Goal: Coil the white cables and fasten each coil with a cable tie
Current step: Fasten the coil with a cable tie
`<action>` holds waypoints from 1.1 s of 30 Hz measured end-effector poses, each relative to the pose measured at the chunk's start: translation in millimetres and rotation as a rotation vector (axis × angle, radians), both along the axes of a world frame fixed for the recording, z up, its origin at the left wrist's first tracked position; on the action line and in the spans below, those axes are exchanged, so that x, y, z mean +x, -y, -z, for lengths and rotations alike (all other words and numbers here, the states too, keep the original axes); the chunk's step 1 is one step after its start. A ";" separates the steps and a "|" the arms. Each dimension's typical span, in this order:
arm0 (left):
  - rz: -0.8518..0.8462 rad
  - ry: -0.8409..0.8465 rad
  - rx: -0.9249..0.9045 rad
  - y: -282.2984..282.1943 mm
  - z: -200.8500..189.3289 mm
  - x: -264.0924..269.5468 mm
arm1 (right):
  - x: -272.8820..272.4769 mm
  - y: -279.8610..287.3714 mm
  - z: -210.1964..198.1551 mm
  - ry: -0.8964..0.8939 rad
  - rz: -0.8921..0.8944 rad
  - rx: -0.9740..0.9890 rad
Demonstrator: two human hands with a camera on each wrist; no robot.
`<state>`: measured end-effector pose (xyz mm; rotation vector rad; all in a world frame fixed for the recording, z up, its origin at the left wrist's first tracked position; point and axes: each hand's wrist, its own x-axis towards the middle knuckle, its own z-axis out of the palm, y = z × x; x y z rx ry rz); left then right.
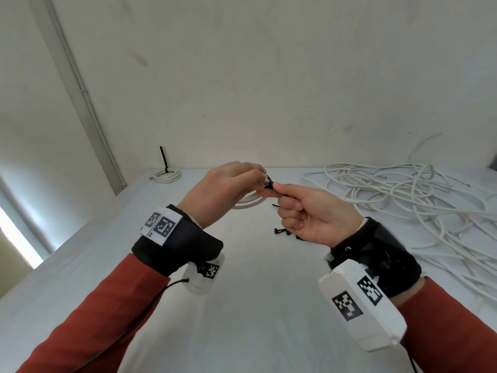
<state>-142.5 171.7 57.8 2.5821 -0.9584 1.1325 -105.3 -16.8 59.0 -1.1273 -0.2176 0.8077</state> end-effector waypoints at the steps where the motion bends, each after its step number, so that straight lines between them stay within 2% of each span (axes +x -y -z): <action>1: -0.003 -0.019 0.019 -0.7 -2.0 -0.8 | -0.2 0.8 0.5 0.001 -0.004 -0.002; 4: 0.015 -0.103 -0.038 -0.9 -10.8 -2.8 | -0.5 2.7 1.4 -0.015 -0.023 0.003; 8: 0.009 0.016 0.004 0.4 -9.1 -3.6 | 0.8 2.8 -1.8 -0.065 -0.075 0.076; 11: -0.010 0.023 -0.039 2.8 -7.5 -4.0 | 2.1 2.5 -5.1 -0.056 -0.070 0.060; 19: 0.030 0.047 0.017 -2.4 -3.5 -1.1 | 3.0 -0.2 -2.5 0.009 -0.031 -0.020; 22: 0.010 0.016 -0.169 -3.5 3.8 1.3 | 8.7 -6.0 -4.4 0.039 -0.011 -0.012; 25: -0.133 -0.003 -0.430 -6.7 14.7 4.6 | 17.9 -15.8 -12.2 0.096 -0.009 -0.031; 29: -0.229 -0.146 -0.809 -13.1 16.4 9.5 | 32.6 -30.0 -22.5 0.200 0.002 -0.140; 33: -0.226 -0.222 -1.163 -29.6 18.1 18.2 | 47.9 -46.9 -22.3 0.383 0.188 -0.323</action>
